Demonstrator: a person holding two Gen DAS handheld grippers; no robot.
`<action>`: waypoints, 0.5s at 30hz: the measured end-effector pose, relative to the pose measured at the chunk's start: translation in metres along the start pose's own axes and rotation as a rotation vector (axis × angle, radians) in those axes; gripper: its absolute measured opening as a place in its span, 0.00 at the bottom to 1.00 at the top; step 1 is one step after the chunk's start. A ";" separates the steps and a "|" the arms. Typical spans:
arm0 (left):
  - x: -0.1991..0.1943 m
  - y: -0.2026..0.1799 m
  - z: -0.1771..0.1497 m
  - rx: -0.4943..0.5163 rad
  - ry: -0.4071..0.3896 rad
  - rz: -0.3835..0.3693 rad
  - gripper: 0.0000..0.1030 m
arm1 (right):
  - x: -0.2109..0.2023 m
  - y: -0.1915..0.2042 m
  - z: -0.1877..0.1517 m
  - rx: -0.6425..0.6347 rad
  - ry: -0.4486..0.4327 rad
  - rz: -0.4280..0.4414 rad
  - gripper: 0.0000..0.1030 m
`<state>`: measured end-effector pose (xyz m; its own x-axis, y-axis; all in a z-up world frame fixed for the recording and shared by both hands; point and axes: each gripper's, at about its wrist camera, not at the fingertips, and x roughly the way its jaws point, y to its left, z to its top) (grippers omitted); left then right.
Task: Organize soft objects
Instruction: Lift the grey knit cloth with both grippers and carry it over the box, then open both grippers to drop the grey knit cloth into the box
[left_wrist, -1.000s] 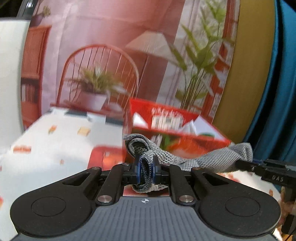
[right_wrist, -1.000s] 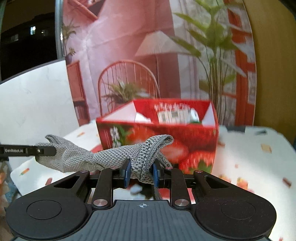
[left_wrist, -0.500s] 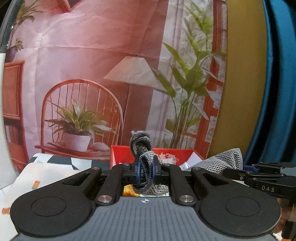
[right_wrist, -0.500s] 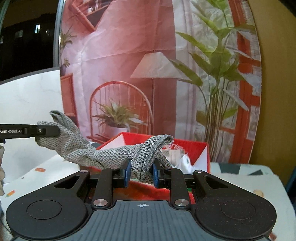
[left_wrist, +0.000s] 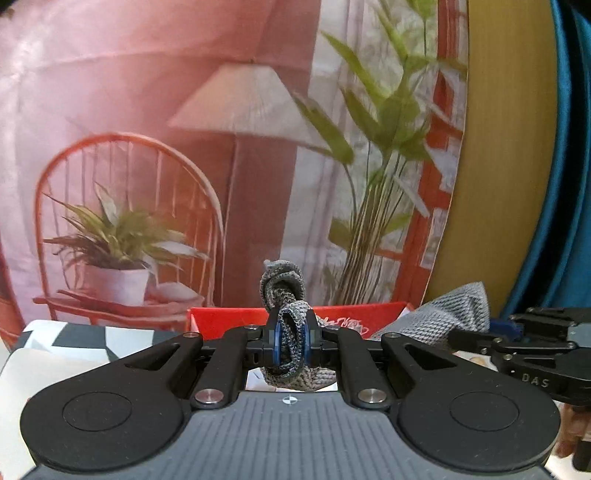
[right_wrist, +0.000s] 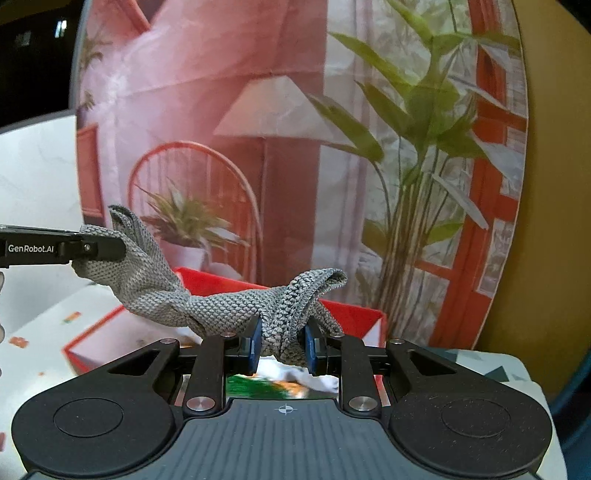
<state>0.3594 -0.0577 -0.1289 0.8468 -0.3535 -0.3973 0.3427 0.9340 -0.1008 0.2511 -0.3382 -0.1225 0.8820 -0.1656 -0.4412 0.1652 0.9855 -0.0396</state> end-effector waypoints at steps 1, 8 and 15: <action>0.009 0.001 0.001 -0.002 0.014 -0.005 0.12 | 0.004 -0.002 0.000 -0.009 0.006 -0.008 0.21; 0.062 0.003 -0.004 -0.026 0.145 -0.045 0.12 | 0.039 -0.010 -0.004 -0.074 0.072 -0.048 0.21; 0.090 0.007 -0.015 0.001 0.281 -0.073 0.12 | 0.068 -0.001 -0.013 -0.128 0.176 -0.003 0.21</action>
<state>0.4323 -0.0819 -0.1789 0.6742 -0.3918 -0.6261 0.3992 0.9065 -0.1375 0.3053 -0.3497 -0.1642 0.7894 -0.1705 -0.5898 0.1005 0.9836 -0.1498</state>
